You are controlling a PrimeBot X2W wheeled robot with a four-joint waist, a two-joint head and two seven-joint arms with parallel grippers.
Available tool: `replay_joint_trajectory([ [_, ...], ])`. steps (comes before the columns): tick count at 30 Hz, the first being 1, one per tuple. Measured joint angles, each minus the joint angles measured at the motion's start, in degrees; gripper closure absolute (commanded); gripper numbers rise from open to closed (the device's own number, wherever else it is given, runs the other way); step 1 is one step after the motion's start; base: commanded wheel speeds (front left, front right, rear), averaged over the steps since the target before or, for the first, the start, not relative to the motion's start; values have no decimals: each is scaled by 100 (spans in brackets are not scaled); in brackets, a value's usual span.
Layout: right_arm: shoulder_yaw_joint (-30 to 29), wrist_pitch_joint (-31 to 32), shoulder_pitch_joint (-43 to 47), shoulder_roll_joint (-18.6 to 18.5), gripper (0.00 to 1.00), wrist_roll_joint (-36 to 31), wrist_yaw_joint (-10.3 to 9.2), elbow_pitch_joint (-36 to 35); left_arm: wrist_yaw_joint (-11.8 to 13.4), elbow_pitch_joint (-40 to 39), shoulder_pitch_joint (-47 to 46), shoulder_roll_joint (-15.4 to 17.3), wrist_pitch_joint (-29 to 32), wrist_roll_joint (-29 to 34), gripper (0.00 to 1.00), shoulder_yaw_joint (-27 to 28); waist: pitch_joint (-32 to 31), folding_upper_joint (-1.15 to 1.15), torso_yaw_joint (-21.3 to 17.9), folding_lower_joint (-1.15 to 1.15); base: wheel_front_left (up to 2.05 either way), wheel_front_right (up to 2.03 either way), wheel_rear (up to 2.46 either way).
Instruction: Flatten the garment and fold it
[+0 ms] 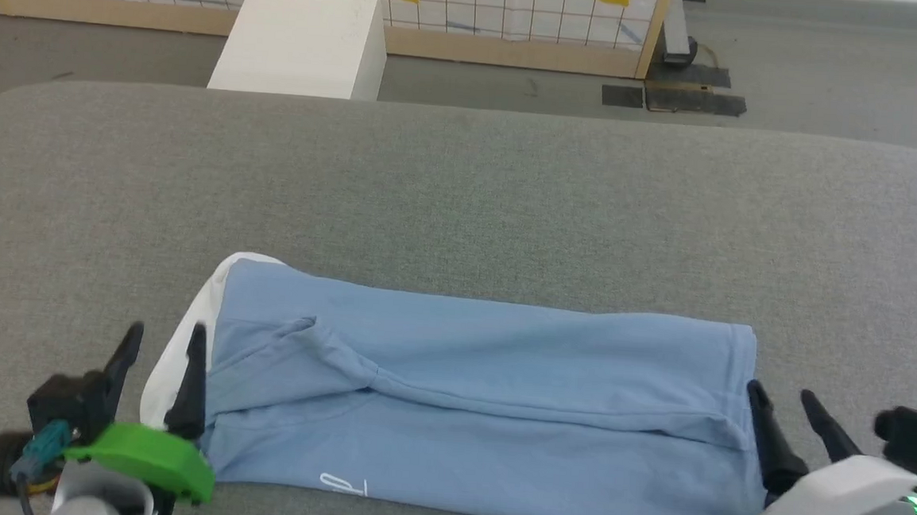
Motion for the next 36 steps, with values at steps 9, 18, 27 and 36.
replay_joint_trajectory([
  [9,-269,-57,-188,4,0,539,0,1045,-142,-123,-408,-539,-18,658,0,386,-73,0,-49,0,0,0,0],
  [18,-212,714,-888,18,0,186,0,2257,-444,168,-698,-839,-19,985,0,515,-64,0,-68,0,0,0,0],
  [27,163,1862,-1175,-124,98,33,-2,2247,-575,350,-723,-990,-19,1071,0,654,-9,0,-56,0,0,0,0],
  [36,-310,1688,-1003,45,100,-339,1,1728,-624,380,-723,-1098,-19,1149,0,825,58,0,-76,0,0,0,0],
])
